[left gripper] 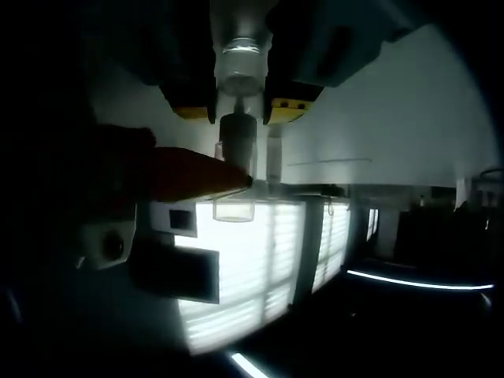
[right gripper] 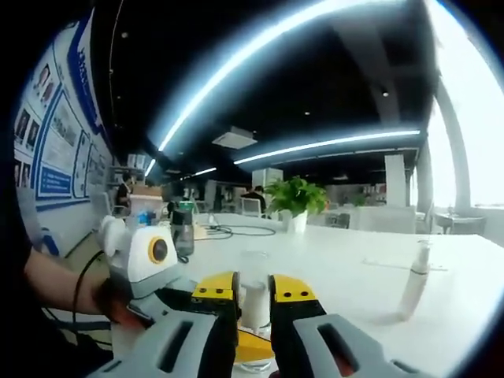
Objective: Clamp pump bottle remove cover press pump head put on cover
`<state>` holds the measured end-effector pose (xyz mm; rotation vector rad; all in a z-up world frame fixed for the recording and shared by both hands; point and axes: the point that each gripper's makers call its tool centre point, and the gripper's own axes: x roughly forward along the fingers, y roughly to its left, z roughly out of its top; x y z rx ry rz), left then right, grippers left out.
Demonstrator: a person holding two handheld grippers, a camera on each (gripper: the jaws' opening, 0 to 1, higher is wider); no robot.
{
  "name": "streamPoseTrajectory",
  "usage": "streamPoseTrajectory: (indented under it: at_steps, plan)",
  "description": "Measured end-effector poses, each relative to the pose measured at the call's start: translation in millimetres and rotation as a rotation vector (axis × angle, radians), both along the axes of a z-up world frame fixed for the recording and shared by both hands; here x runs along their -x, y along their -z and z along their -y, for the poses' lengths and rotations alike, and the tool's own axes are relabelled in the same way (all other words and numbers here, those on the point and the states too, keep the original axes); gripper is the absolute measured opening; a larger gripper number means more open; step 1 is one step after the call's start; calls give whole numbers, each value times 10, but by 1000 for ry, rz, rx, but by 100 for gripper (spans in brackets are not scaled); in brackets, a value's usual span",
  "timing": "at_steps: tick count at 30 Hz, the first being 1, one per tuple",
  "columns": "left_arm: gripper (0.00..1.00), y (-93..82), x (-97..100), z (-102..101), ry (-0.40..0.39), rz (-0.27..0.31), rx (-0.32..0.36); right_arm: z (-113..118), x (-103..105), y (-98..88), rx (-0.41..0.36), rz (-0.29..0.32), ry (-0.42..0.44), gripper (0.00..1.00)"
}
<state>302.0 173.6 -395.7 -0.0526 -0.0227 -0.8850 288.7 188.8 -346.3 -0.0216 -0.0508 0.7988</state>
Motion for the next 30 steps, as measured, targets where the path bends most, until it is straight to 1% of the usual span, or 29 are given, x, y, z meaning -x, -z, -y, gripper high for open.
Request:
streamPoseTrajectory:
  at_steps: [6,14,19,26,30]
  plan:
    - [15,-9,5,5,0,1,-2,-1,-2,-19,-13,-1,-1,10]
    - [15,-8,3,-1,-1,0,-2,-13,15,-152,-24,35,-8,10]
    - [15,-8,4,1,-1,6,-6,-7,11,-220,-43,36,-11,10]
    - [15,-9,6,8,-1,7,-6,51,-11,-307,-61,52,13,10]
    - [15,-9,7,9,-2,5,-5,71,6,-364,-89,50,20,10]
